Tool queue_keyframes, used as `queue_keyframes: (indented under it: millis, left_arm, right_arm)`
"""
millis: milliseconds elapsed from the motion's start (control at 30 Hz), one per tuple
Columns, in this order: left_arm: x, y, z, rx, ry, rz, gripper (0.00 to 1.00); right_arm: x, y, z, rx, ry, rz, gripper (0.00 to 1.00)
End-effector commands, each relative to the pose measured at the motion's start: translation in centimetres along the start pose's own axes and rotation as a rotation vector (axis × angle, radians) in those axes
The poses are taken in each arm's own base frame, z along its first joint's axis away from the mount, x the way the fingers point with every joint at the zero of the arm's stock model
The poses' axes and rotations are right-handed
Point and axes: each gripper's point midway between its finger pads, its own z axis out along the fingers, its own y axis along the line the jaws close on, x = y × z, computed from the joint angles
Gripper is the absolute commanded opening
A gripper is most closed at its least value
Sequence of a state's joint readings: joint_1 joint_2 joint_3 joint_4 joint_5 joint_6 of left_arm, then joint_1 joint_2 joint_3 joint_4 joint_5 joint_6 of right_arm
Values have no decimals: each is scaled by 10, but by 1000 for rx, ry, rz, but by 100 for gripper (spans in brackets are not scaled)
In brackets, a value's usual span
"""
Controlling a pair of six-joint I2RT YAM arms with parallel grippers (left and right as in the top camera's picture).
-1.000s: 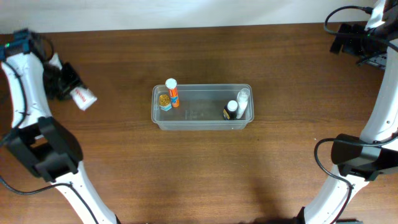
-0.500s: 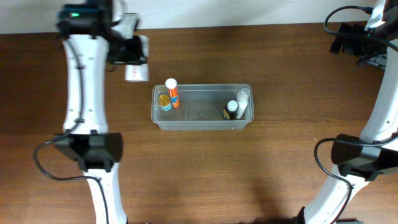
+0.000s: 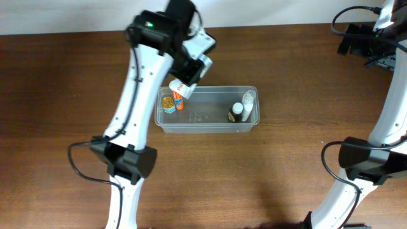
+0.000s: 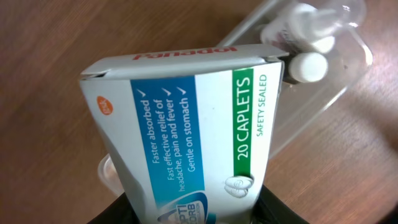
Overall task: Pack container
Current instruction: 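Lift the Panadol box and carry it over the container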
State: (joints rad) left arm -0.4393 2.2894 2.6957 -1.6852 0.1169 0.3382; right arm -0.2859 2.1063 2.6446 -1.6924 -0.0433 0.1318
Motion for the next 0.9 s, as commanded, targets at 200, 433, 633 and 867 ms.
queue_keyframes:
  millis: [200,433,633,867]
  left_arm:
    - [28,-19,43,14,199,207,43]
    - [49,-22,73,64,292,274,47]
    - [46,-21,79,69,277,347,49]
    - [40,-19,81,72,250,469,50]
  right_arm:
    - [-1,0,-19,-7,-43,4,98]
    - [-1,0,-19,-6,-43,4,98]
    - [-1,0,-19,-6,-43,5,98]
    - [-1,0,-19,-7,-43,4,98]
